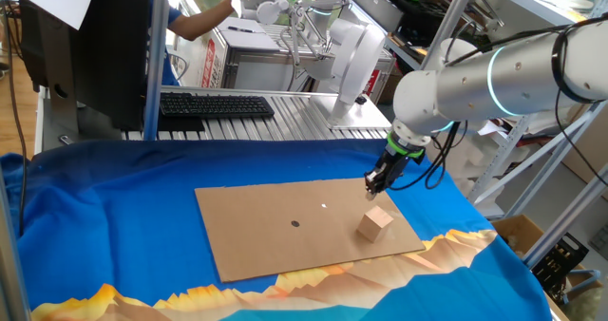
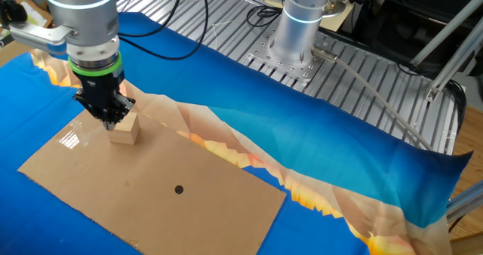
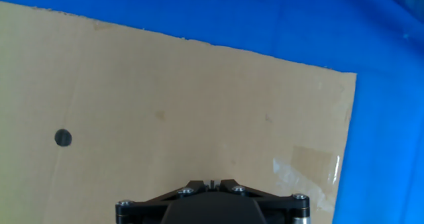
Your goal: Hold a small block with the gripper and sweep it from left to right on the table
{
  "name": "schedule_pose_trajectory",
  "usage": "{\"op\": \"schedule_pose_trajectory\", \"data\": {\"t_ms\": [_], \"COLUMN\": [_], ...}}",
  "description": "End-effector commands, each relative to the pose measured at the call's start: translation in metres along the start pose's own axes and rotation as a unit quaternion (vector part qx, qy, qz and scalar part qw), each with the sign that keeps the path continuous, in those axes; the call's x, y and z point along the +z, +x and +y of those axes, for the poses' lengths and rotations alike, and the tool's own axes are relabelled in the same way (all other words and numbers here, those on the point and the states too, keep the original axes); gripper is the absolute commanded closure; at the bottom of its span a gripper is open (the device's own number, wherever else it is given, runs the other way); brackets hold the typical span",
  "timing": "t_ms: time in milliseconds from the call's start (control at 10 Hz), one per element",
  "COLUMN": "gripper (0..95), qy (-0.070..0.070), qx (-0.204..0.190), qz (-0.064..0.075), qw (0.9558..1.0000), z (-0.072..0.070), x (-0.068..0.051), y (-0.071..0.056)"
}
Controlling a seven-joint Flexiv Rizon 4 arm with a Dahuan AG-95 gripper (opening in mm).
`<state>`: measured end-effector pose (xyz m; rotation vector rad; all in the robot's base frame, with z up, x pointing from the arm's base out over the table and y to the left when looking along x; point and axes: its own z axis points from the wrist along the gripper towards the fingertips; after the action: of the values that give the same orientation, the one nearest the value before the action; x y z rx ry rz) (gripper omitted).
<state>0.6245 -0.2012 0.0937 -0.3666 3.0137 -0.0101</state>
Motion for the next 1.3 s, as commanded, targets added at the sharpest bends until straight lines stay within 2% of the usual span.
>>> {"op": "schedule_pose_trajectory", "data": {"t_ms": [100, 300, 700, 1000, 1100, 1300], "gripper": [95.0, 95.0, 95.0, 38.0, 38.0, 0.0], "qy": [0.025, 0.022, 0.016, 0.019, 0.019, 0.020], "qx": [-0.003, -0.002, 0.009, 0.022, 0.028, 0.038], "qz": [-0.004, -0.004, -0.008, -0.009, -0.009, -0.009], "qw": [0.9997, 0.9997, 0.9998, 0.9995, 0.9994, 0.9990], "z": [0.001, -0.001, -0.003, -0.004, -0.004, -0.005], "x": [-0.001, 0.000, 0.011, 0.009, 0.009, 0.008], "y": [0.003, 0.005, 0.017, 0.019, 0.019, 0.020]}}
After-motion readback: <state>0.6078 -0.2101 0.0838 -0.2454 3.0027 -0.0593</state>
